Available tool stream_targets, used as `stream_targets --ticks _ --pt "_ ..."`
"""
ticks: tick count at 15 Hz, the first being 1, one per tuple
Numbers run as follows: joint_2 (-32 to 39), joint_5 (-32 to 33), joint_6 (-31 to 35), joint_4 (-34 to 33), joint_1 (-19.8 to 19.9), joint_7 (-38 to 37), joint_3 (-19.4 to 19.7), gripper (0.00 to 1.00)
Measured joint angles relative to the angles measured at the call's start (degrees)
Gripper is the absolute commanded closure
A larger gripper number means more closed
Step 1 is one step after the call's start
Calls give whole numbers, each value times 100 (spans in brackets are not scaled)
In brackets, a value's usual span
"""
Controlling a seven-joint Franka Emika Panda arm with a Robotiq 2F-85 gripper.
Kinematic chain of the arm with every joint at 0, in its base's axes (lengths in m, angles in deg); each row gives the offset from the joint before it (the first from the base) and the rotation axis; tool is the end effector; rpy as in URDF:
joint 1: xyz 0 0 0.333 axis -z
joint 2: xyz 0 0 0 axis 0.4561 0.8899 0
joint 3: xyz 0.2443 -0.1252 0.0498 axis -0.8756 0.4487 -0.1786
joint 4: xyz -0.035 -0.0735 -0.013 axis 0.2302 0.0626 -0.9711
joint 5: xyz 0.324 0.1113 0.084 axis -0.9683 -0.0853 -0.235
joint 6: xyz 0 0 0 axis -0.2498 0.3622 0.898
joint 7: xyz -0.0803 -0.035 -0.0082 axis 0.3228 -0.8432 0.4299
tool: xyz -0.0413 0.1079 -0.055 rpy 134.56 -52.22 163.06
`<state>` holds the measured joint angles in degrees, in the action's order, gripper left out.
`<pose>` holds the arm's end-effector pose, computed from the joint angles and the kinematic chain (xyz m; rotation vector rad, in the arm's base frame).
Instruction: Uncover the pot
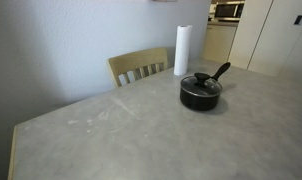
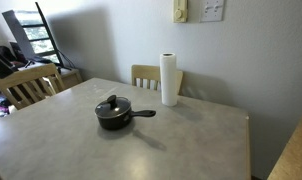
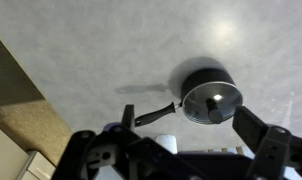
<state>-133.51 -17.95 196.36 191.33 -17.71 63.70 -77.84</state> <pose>0.2953 -0.0699 0.4604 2.9861 -0.3083 0.5326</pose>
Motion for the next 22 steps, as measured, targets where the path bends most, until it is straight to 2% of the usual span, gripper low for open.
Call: stream_targets --ticks 7,13,15,18,20,22 --pt "1320 -1 919 -219 -422 550 18 0" --pt "1200 0 906 -218 -423 549 18 0" --pt "1222 70 906 -220 -423 768 39 0" --pt "1437 153 906 -320 -440 1477 313 0" --pt "1768 92 907 -528 -599 2233 722 0" --pt "2202 -173 909 -861 -918 3100 1206 0"
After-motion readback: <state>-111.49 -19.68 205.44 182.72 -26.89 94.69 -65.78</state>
